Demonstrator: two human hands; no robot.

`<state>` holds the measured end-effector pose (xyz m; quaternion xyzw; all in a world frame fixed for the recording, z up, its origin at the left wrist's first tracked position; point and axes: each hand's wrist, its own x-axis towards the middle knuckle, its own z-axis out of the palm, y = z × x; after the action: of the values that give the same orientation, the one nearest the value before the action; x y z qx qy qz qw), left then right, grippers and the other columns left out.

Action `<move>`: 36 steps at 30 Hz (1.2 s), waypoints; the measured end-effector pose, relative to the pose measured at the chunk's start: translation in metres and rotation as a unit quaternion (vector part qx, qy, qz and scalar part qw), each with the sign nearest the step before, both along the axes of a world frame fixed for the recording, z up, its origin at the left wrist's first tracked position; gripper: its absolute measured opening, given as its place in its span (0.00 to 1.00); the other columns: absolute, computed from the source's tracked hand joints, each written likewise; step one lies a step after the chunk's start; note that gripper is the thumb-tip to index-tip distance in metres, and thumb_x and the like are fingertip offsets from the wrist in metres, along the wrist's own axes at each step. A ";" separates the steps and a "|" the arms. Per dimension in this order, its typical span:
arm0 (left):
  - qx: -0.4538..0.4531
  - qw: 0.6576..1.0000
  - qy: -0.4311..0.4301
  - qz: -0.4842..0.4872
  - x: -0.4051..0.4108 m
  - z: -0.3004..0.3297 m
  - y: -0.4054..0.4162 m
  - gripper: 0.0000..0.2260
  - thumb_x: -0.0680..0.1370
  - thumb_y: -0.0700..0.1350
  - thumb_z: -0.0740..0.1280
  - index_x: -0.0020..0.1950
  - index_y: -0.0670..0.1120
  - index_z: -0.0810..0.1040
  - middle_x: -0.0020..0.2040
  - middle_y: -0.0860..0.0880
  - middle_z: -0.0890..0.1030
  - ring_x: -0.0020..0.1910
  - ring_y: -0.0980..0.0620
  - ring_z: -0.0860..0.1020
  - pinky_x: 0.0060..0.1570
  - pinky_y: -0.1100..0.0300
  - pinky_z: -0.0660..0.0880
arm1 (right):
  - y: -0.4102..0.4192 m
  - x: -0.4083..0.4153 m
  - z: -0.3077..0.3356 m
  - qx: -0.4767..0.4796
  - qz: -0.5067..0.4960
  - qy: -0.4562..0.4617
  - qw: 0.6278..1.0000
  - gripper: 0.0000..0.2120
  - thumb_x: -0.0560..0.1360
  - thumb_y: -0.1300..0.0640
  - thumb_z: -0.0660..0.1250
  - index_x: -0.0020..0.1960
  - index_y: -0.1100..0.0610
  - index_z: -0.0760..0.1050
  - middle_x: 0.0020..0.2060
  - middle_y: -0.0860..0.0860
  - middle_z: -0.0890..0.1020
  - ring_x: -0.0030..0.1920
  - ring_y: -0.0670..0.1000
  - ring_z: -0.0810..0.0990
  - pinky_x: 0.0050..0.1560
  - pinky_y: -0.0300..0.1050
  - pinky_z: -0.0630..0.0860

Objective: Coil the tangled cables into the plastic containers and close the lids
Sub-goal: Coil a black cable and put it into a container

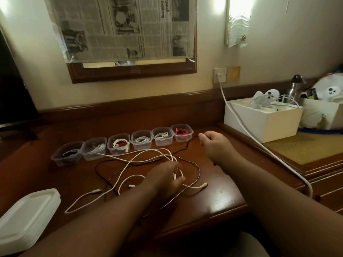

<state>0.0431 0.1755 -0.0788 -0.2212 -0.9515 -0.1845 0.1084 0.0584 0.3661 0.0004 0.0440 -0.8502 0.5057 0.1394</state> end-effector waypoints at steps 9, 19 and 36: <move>0.333 0.940 -0.038 0.054 -0.026 0.037 0.031 0.13 0.80 0.47 0.67 0.64 0.54 0.71 0.49 0.47 0.76 0.45 0.49 0.78 0.45 0.50 0.80 | -0.026 0.014 0.031 -0.290 0.204 0.002 0.935 0.15 0.85 0.52 0.52 0.58 0.52 0.78 0.59 0.53 0.82 0.60 0.50 0.80 0.58 0.44 0.76; 0.290 0.952 -0.016 0.101 -0.051 0.048 -0.010 0.07 0.82 0.41 0.60 0.51 0.49 0.77 0.35 0.49 0.77 0.28 0.55 0.70 0.29 0.60 0.67 | -0.032 -0.002 0.033 -0.022 0.071 0.132 0.988 0.14 0.75 0.52 0.73 0.55 0.54 0.71 0.43 0.48 0.75 0.40 0.45 0.75 0.36 0.34 0.74; 0.189 0.964 0.003 0.185 -0.089 0.043 -0.063 0.12 0.83 0.46 0.62 0.62 0.44 0.79 0.53 0.46 0.81 0.50 0.49 0.79 0.51 0.52 0.77 | -0.052 -0.028 0.070 -0.538 0.242 0.009 0.807 0.06 0.82 0.54 0.61 0.51 0.56 0.71 0.42 0.55 0.84 0.46 0.53 0.84 0.53 0.52 0.80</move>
<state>-0.0460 0.1120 -0.0361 -0.0171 -0.9233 -0.3372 0.1831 0.0305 0.3137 0.0707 0.1711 -0.4022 0.8992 0.0212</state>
